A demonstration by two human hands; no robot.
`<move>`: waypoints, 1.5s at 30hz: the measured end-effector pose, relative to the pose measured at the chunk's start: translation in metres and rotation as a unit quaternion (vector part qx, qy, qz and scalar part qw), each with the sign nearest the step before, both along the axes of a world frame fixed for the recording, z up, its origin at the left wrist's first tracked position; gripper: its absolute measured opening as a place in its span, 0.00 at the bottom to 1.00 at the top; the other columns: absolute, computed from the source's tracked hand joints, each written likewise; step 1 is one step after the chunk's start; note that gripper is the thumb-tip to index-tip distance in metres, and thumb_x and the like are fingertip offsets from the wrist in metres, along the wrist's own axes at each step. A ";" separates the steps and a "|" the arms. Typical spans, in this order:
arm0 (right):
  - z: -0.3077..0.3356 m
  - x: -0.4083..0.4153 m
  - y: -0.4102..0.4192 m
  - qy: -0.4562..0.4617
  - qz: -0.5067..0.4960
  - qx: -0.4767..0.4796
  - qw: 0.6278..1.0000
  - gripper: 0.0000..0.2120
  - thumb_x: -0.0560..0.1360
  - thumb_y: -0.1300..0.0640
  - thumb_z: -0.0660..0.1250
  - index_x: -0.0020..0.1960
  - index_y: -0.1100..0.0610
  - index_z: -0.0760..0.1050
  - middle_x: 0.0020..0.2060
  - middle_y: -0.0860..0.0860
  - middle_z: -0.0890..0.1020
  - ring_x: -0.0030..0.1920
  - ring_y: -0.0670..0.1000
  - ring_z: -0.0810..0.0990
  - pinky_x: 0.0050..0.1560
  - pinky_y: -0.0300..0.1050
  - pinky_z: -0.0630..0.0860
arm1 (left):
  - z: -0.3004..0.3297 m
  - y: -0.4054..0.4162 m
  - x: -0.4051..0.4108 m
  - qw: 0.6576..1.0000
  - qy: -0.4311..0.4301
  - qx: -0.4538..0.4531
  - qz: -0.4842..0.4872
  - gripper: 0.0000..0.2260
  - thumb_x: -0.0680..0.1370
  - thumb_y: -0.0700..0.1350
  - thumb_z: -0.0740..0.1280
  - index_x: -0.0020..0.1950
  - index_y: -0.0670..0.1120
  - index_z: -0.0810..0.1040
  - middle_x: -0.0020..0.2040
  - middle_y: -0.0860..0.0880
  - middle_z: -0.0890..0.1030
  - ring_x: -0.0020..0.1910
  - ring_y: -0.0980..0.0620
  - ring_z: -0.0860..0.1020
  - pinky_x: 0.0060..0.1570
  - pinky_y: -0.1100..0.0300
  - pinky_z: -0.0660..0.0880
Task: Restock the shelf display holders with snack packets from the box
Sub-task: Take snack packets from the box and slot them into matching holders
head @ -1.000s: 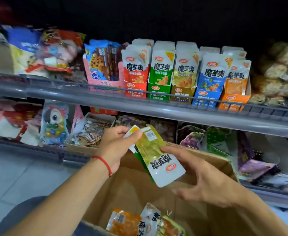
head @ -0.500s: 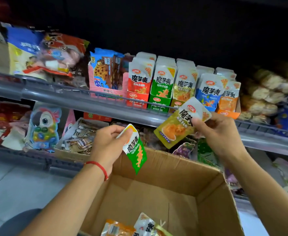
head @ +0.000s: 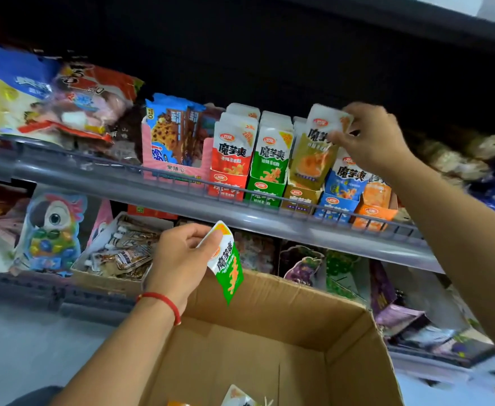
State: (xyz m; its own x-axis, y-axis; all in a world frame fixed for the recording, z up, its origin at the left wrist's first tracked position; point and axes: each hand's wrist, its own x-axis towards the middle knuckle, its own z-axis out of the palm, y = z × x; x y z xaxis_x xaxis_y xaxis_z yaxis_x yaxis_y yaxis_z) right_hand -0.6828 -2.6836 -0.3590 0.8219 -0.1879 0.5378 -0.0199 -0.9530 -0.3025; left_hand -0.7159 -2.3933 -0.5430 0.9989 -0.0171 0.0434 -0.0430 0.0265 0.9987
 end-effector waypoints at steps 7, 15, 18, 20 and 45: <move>-0.013 0.019 0.005 0.120 -0.092 -0.244 0.958 0.26 0.75 0.45 0.75 0.69 0.50 0.75 0.66 0.57 0.76 0.72 0.61 0.64 0.68 0.60 0.61 | 0.007 0.007 0.006 0.991 -0.079 0.097 -0.039 0.11 0.80 0.41 0.69 0.43 0.55 0.84 0.39 0.53 0.87 0.41 0.56 0.84 0.44 0.52 0.79; -0.072 -0.050 0.026 -0.049 0.071 -0.158 0.984 0.11 0.77 0.56 0.70 0.60 0.53 0.80 0.56 0.53 0.81 0.61 0.58 0.76 0.61 0.60 0.72 | 0.023 0.011 -0.004 0.970 -0.166 0.170 -0.054 0.06 0.78 0.50 0.66 0.49 0.56 0.84 0.41 0.54 0.86 0.42 0.53 0.84 0.43 0.43 0.81; -0.125 -0.090 0.026 -0.004 0.128 -0.099 0.987 0.10 0.76 0.59 0.71 0.57 0.53 0.81 0.52 0.49 0.82 0.56 0.54 0.78 0.56 0.55 0.76 | 0.048 0.009 -0.008 0.947 -0.236 0.215 -0.029 0.06 0.80 0.45 0.69 0.48 0.56 0.83 0.40 0.58 0.85 0.41 0.63 0.82 0.44 0.57 0.80; -0.159 -0.109 0.019 0.035 0.138 -0.049 0.989 0.11 0.76 0.59 0.72 0.58 0.51 0.81 0.53 0.47 0.82 0.55 0.51 0.79 0.54 0.48 0.77 | 0.072 0.002 -0.006 0.930 -0.276 0.242 -0.015 0.07 0.80 0.41 0.69 0.50 0.52 0.83 0.38 0.61 0.82 0.35 0.70 0.79 0.38 0.69 0.75; -0.186 -0.120 -0.007 0.116 0.155 0.028 0.981 0.09 0.81 0.52 0.65 0.59 0.46 0.80 0.54 0.42 0.80 0.45 0.44 0.81 0.46 0.44 0.81 | 0.184 -0.116 0.114 0.680 -0.356 0.641 -0.021 0.08 0.80 0.42 0.67 0.52 0.48 0.86 0.49 0.45 0.83 0.52 0.43 0.80 0.52 0.47 0.77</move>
State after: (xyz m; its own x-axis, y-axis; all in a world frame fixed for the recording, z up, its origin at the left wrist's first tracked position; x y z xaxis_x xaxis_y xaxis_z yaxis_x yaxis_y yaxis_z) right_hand -0.8024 -2.6904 -0.5449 0.9430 0.0676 0.3257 0.1946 -0.9062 -0.3754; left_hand -0.6015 -2.5093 -0.3587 0.7304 -0.5250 0.4370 -0.5537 -0.8297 -0.0713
